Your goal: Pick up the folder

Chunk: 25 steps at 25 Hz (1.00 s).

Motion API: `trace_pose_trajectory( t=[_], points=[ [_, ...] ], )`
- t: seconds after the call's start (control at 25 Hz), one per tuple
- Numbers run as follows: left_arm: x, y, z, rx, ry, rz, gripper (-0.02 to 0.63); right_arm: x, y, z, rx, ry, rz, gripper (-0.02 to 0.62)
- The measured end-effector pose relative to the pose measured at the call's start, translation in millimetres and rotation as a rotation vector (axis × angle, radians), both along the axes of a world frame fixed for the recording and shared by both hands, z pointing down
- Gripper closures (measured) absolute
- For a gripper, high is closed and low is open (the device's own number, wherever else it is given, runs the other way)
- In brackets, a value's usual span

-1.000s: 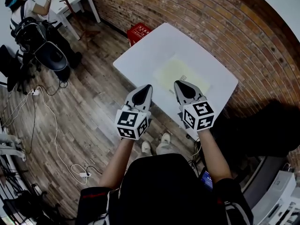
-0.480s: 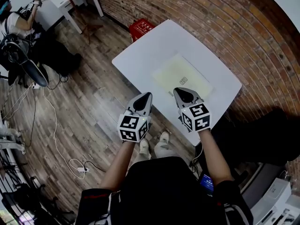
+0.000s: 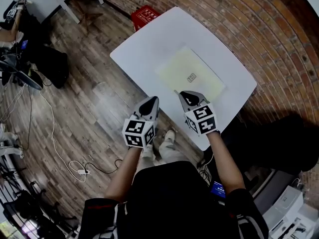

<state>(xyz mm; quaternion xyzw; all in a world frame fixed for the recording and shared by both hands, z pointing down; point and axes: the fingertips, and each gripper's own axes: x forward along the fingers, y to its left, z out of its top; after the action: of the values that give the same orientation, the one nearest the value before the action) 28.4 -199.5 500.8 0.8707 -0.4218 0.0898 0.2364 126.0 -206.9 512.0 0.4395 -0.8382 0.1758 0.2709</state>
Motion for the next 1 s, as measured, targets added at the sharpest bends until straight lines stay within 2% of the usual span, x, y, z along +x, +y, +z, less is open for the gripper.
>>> trace_pose_trajectory(
  t=[0.2,0.48,0.64,1.0],
  points=[
    [5.7,4.3,20.8,-0.046,0.004,0.005,0.586,9.3,-6.3,25.0,-0.053,0.039,-0.02,0.565],
    [15.5,6.7,37.0,-0.084,0.015,0.02,0.586,24.9,-11.4,57.3,-0.101,0.147,-0.066,0.562],
    [15.5,6.1,45.2,-0.099,0.013,0.018,0.586,40.3,-16.9,70.1,-0.127,0.166,-0.056,0.558],
    [19.2,9.5,63.7,-0.14,0.013,0.022,0.586,62.1,-29.0,93.3,-0.184,0.199,-0.038,0.477]
  ],
)
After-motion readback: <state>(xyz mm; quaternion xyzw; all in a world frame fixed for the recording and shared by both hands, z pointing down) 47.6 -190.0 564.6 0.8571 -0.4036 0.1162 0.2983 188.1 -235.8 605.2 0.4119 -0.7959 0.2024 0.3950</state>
